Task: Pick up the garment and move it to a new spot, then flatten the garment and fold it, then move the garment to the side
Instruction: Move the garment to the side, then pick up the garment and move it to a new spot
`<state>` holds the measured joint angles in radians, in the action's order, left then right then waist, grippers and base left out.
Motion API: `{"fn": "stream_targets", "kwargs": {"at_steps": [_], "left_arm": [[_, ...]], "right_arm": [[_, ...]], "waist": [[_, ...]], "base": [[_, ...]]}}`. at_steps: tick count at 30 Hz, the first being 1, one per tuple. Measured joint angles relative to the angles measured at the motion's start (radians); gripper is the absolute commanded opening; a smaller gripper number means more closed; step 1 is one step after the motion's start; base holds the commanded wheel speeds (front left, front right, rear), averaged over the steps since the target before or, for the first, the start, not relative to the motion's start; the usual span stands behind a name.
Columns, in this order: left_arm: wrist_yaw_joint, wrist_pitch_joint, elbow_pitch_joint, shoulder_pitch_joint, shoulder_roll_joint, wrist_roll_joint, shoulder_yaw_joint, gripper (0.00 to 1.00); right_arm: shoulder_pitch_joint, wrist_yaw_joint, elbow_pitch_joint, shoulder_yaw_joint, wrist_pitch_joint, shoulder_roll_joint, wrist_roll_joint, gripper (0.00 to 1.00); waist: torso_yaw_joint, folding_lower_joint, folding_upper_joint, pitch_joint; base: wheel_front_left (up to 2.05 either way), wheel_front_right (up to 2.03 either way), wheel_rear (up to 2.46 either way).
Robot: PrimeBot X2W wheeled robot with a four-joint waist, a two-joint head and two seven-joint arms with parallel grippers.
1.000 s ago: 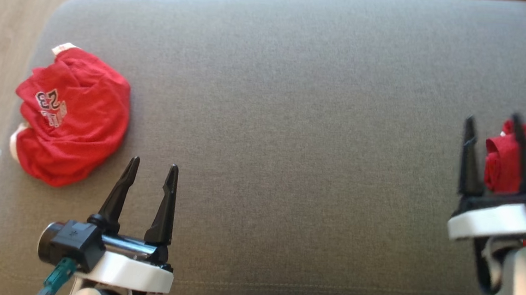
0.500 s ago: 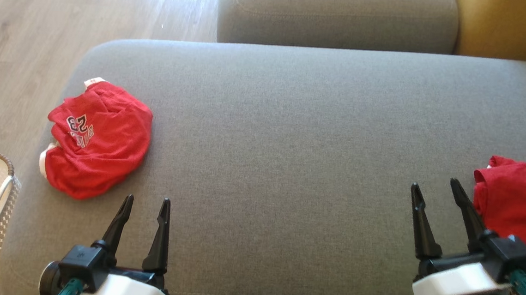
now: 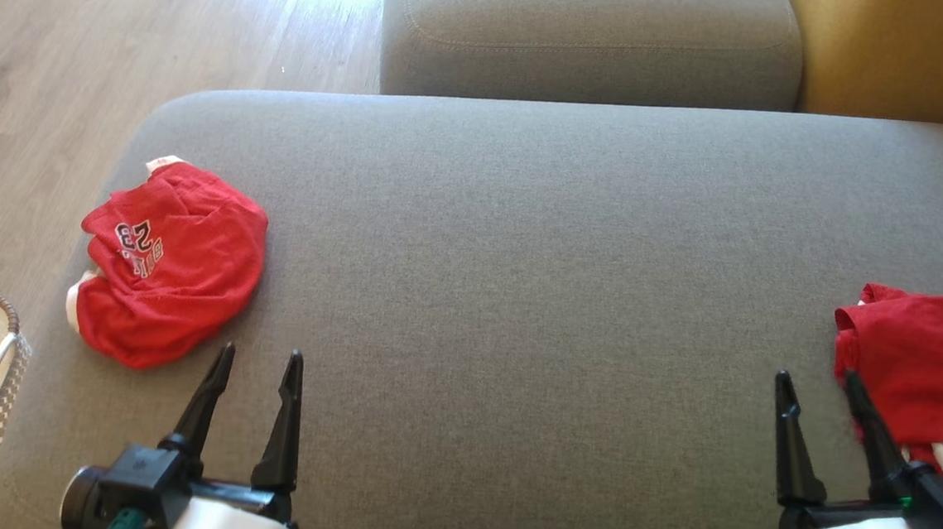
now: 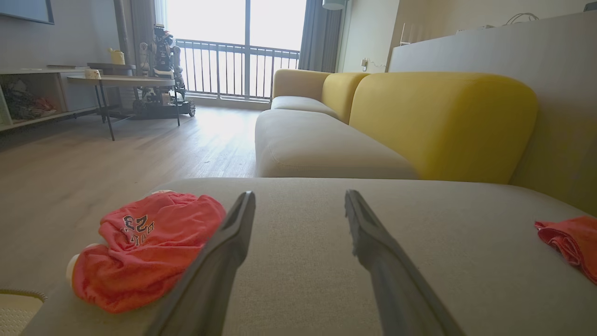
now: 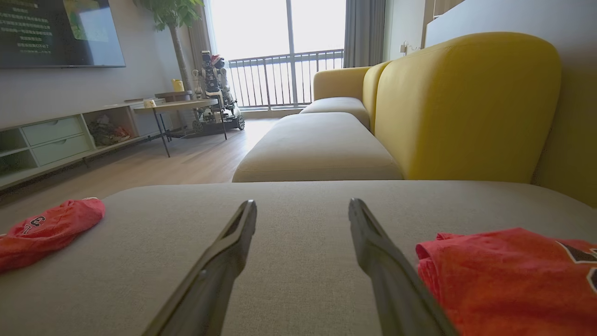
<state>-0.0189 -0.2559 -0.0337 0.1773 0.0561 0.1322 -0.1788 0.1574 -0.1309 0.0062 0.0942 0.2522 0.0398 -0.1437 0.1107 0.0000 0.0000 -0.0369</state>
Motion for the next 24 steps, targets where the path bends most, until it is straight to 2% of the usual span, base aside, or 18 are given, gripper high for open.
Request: {"fn": "stream_targets", "kwargs": {"at_steps": [16, 24], "left_arm": [[-0.008, 0.000, 0.002, 0.021, 0.000, -0.035, -0.001, 1.00], [0.012, 0.000, 0.001, 0.020, 0.000, -0.034, 0.003, 1.00]], "right_arm": [[0.000, 0.000, 0.032, 0.024, 0.000, -0.001, -0.032, 1.00], [0.000, 0.000, 0.037, -0.004, 0.000, -0.001, -0.036, 1.00]], "waist": [[0.024, 0.0000, 0.0000, 0.004], [0.095, 0.0000, 0.0000, 0.020]], "base": [[0.00, 0.00, 0.00], [0.00, 0.00, 0.00]]}}
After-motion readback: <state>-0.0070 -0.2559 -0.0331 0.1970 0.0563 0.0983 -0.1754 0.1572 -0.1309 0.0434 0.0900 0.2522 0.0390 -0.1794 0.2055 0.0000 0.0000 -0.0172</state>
